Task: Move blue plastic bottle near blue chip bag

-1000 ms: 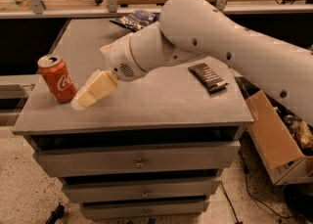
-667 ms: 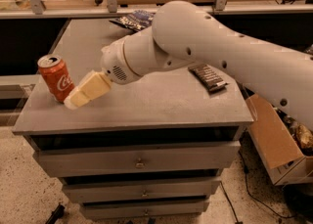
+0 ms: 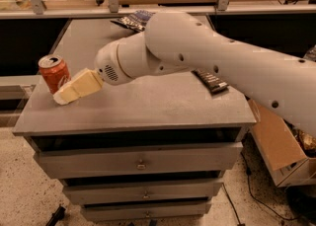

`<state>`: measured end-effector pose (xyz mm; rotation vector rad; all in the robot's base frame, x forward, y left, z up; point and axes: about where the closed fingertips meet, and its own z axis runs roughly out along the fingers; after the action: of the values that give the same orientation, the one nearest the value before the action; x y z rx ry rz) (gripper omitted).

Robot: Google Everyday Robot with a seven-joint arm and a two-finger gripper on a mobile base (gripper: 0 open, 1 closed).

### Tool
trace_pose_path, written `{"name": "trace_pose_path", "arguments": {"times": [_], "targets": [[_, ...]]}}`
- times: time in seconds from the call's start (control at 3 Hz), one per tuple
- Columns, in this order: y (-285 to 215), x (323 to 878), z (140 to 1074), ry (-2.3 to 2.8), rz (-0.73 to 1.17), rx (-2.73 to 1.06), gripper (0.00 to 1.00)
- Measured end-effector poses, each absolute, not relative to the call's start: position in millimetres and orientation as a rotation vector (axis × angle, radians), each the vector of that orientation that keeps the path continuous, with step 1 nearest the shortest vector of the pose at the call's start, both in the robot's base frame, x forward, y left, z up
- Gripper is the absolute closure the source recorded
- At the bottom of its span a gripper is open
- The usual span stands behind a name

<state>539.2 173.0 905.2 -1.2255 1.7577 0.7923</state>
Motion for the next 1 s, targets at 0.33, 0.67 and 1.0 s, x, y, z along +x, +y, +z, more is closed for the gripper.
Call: {"name": "trace_pose_path", "arguments": {"times": [0.33,0.67,1.0], "targets": [[188.2,539.2,903.1,1.752,0.816,-1.231,0.0],[208.2,532.5,901.6,1.726,0.839,-1.277,0.0],[225.9,532.6,898.7,1.711,0.851,-1.31,0.0]]}}
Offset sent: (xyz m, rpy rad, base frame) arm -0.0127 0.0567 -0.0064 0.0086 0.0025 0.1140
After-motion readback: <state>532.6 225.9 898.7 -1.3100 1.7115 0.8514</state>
